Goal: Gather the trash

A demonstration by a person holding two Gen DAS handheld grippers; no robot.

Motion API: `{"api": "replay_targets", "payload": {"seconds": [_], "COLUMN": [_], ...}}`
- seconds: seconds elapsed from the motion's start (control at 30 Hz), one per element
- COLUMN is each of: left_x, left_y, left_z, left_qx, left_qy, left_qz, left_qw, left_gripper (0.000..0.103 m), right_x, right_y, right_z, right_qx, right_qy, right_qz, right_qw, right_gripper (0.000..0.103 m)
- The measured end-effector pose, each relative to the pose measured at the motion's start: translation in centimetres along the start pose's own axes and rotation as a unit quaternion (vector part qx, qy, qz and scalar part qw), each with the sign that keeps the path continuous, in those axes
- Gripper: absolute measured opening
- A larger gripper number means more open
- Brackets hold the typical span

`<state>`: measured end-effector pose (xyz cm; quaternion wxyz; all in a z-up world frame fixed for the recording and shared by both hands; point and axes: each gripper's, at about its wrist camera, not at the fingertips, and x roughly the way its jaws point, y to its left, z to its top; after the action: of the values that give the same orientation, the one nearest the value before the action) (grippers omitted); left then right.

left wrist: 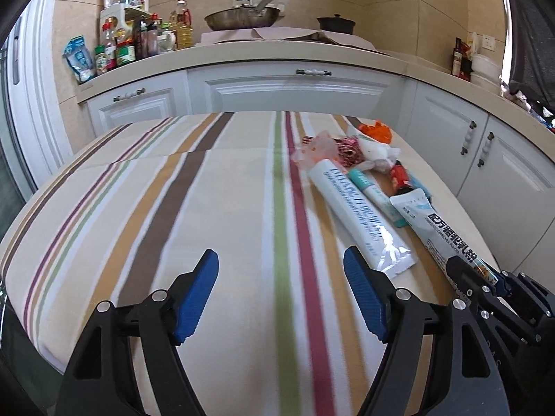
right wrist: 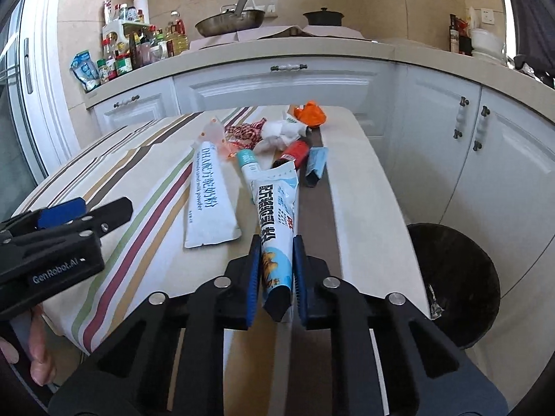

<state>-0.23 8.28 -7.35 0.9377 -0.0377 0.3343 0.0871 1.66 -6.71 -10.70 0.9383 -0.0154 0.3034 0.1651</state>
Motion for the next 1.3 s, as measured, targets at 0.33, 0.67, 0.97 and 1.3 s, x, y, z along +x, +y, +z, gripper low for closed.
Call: {"api": "replay_targets", "payload": {"seconds": [0.33, 0.67, 0.97, 1.3], "left_x": [1.3, 4.6, 4.3, 3.5], "left_y": [-3.9, -6.4, -6.2, -4.7], "left_z": [0.8, 1.1, 0.4, 0.7], "left_qx": [0.013, 0.005, 0.029, 0.034], "left_qy": [0.01, 0.071, 0.066, 0.049], "left_qz": [-0.02, -0.013, 0.004, 0.003], "left_qw": [0.9997, 0.9974, 0.9974, 0.9982], "left_gripper": [0.075, 0.076, 0.068, 0.066], "right_x": [-1.8, -2.0, -2.0, -2.1], "right_y": [-3.0, -5.5, -5.5, -5.3], "right_z": [0.0, 0.2, 0.1, 0.0], "right_qx": [0.018, 0.045, 0.046, 0.046], "right_qy": [-0.025, -0.033, -0.036, -0.034], "right_qz": [-0.017, -0.018, -0.012, -0.012], "right_qw": [0.999, 0.998, 0.998, 0.998], "right_gripper": [0.016, 0.016, 0.016, 0.016]}}
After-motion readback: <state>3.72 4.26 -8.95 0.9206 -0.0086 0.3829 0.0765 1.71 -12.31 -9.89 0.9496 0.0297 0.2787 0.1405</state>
